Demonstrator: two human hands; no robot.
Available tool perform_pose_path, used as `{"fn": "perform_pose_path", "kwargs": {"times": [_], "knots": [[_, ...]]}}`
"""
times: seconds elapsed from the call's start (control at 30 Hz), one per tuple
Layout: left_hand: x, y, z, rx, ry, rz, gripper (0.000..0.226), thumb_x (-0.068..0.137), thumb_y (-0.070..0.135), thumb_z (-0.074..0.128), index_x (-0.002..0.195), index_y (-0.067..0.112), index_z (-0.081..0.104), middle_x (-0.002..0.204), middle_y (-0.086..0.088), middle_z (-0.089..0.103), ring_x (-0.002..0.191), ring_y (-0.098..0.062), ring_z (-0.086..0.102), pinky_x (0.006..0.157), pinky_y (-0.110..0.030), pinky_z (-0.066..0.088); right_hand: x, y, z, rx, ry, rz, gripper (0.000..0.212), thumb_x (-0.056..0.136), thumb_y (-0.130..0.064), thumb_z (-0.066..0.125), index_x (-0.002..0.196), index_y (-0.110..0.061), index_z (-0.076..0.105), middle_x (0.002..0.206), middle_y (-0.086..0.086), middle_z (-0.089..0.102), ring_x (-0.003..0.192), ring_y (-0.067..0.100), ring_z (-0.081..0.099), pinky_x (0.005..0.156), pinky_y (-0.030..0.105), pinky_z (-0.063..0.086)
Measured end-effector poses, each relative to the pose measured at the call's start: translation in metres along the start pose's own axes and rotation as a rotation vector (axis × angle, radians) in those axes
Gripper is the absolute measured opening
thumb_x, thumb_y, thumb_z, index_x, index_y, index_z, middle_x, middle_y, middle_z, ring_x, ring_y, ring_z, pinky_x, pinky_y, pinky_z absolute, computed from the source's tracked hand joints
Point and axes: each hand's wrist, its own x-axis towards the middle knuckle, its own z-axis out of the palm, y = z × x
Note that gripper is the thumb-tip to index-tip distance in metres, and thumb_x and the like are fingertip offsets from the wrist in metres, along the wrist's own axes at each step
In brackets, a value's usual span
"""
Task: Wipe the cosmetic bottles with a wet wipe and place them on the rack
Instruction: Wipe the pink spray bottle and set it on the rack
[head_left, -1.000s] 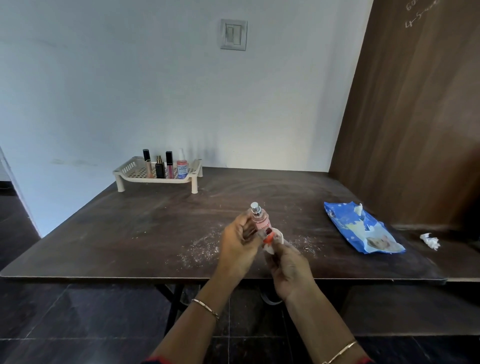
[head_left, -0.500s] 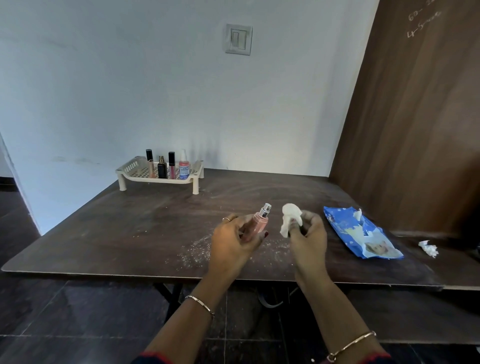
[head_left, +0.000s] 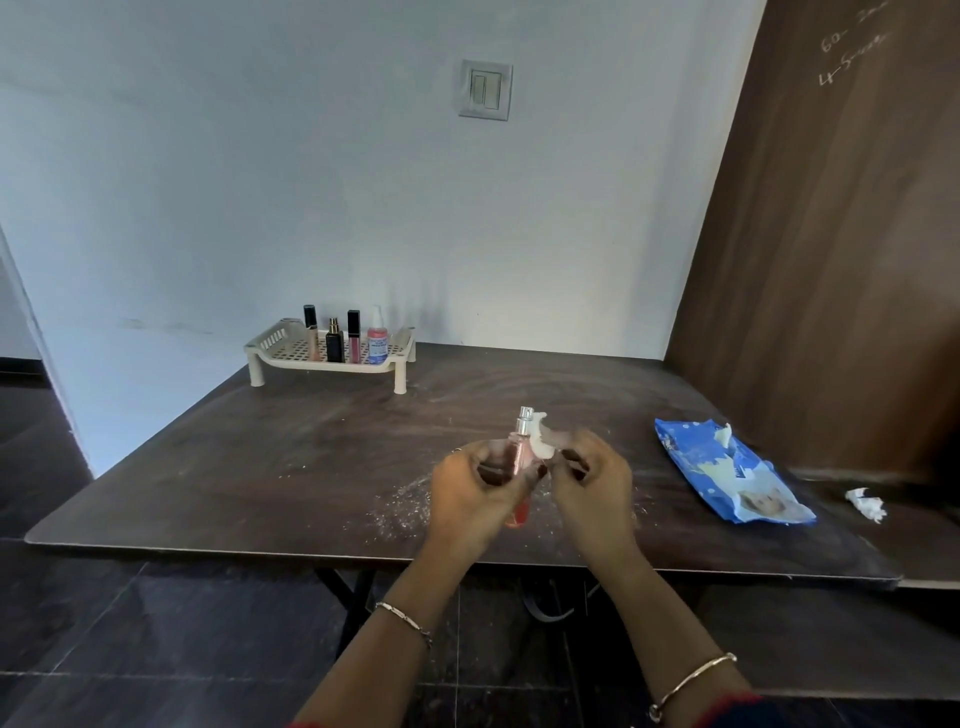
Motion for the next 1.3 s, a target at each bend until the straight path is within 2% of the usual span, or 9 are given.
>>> {"fn": "perform_pose_path", "kwargs": {"times": [0.07,0.17,0.27,0.4,0.6,0.73,0.9,1.0,1.3], "knots": [[0.001,0.003,-0.006,0.001,-0.059,0.04,0.019,0.073,0.013,0.079,0.091,0.018,0.074,0.08,0.003,0.075,0.074,-0.007,0.07,0.071,-0.017,0.055,0.004,-0.003,0.005,0.232,-0.118,0.196,0.029,0.081,0.016,0.055,0.09,-0.004,0.073,0.086,0.003,0.074,0.078,0.002,0.067,0.072,0.02,0.053],[0.006,0.003,-0.02,-0.02,-0.032,0.039,0.023,0.071,0.015,0.081,0.092,0.019,0.074,0.082,0.003,0.075,0.078,-0.007,0.071,0.077,-0.024,0.057,0.008,-0.006,0.013,0.413,-0.248,0.259,0.03,0.081,0.018,0.055,0.093,-0.001,0.074,0.092,0.014,0.074,0.086,0.017,0.069,0.079,0.028,0.055],[0.018,-0.005,-0.038,-0.035,0.057,-0.009,0.027,0.068,0.017,0.083,0.093,0.019,0.073,0.085,0.003,0.075,0.081,-0.007,0.07,0.082,-0.029,0.057,0.011,-0.008,0.032,0.382,-0.313,0.233,0.03,0.086,0.012,0.055,0.091,-0.008,0.075,0.09,0.006,0.075,0.086,0.012,0.068,0.078,0.021,0.054],[0.04,-0.01,-0.071,-0.235,0.182,-0.135,0.034,0.058,0.027,0.085,0.088,0.019,0.072,0.087,-0.005,0.073,0.089,-0.025,0.069,0.084,-0.046,0.056,0.009,-0.008,0.071,0.274,-0.358,0.233,0.027,0.087,0.008,0.056,0.09,-0.01,0.076,0.087,0.002,0.076,0.085,0.012,0.07,0.081,0.022,0.053],[0.089,-0.027,-0.13,-0.208,0.297,-0.204,0.041,0.064,0.023,0.083,0.099,0.011,0.068,0.089,-0.003,0.07,0.089,-0.021,0.067,0.086,-0.044,0.056,0.025,-0.004,0.122,0.094,-0.557,0.272,0.026,0.086,0.01,0.057,0.106,0.0,0.07,0.096,0.006,0.071,0.076,0.002,0.063,0.068,0.007,0.047],[0.13,-0.047,-0.177,-0.05,0.352,-0.229,0.047,0.065,0.026,0.084,0.105,0.01,0.065,0.1,-0.006,0.07,0.095,-0.023,0.067,0.089,-0.045,0.055,0.051,-0.006,0.163,0.099,-0.511,0.333,0.026,0.088,0.005,0.058,0.11,-0.003,0.069,0.097,0.002,0.069,0.077,0.005,0.061,0.064,0.003,0.045],[0.185,-0.062,-0.235,0.274,0.449,-0.181,0.041,0.067,0.036,0.083,0.098,0.014,0.067,0.101,-0.008,0.072,0.097,-0.025,0.066,0.092,-0.041,0.052,0.088,0.007,0.208,0.058,-0.474,0.389,0.023,0.089,-0.001,0.059,0.108,-0.007,0.071,0.093,0.004,0.069,0.074,0.007,0.058,0.061,0.01,0.042],[0.218,-0.074,-0.258,0.326,0.462,-0.171,0.043,0.065,0.036,0.084,0.099,0.015,0.068,0.1,-0.005,0.072,0.096,-0.021,0.067,0.092,-0.034,0.051,0.1,0.016,0.233,0.057,-0.472,0.404,0.021,0.088,-0.003,0.06,0.104,-0.009,0.072,0.088,0.001,0.067,0.072,0.007,0.058,0.054,0.007,0.041],[0.286,-0.125,-0.268,0.43,0.431,-0.171,0.044,0.074,0.024,0.079,0.112,0.007,0.063,0.112,-0.009,0.068,0.101,-0.02,0.061,0.08,-0.022,0.038,0.118,0.058,0.27,0.041,-0.487,0.376,0.02,0.084,-0.004,0.063,0.096,-0.015,0.075,0.087,-0.001,0.072,0.077,0.009,0.064,0.067,0.016,0.046]]}}
